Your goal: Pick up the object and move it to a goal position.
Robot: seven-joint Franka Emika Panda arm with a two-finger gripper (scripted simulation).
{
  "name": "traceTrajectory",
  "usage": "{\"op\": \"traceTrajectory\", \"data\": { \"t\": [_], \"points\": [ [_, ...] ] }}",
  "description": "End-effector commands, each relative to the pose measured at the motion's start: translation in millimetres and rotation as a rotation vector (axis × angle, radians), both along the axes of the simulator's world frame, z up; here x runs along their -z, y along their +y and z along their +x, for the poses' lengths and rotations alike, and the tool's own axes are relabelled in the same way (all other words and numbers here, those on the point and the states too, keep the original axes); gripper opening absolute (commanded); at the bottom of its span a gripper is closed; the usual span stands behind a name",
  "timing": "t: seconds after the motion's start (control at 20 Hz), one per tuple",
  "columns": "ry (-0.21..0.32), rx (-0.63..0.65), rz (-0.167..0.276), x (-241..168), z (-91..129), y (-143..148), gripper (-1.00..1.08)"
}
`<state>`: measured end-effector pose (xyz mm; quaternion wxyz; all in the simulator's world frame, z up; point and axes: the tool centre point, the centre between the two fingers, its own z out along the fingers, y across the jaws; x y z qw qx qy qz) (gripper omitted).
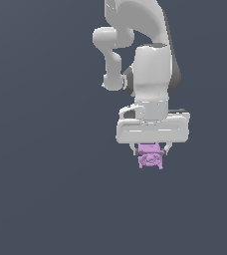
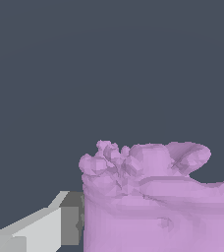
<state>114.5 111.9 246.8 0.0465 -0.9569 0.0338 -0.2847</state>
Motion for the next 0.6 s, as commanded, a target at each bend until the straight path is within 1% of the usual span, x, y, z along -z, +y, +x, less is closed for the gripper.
{"op": "traceTrajectory", "data": {
  "t": [0.0, 0.1, 0.25, 0.4, 0.55],
  "points": [
    [-0.089, -0.012, 0.009, -37, 7, 18, -1.00],
    [-0.149, -0.020, 0.015, -62, 9, 30, -1.00],
    [-0.225, -0.030, 0.021, -94, 9, 45, -1.00],
    [-0.289, -0.038, 0.024, -121, 7, 57, -1.00],
    [-0.340, -0.044, 0.027, -142, 4, 66, -1.00]
  ]
}}
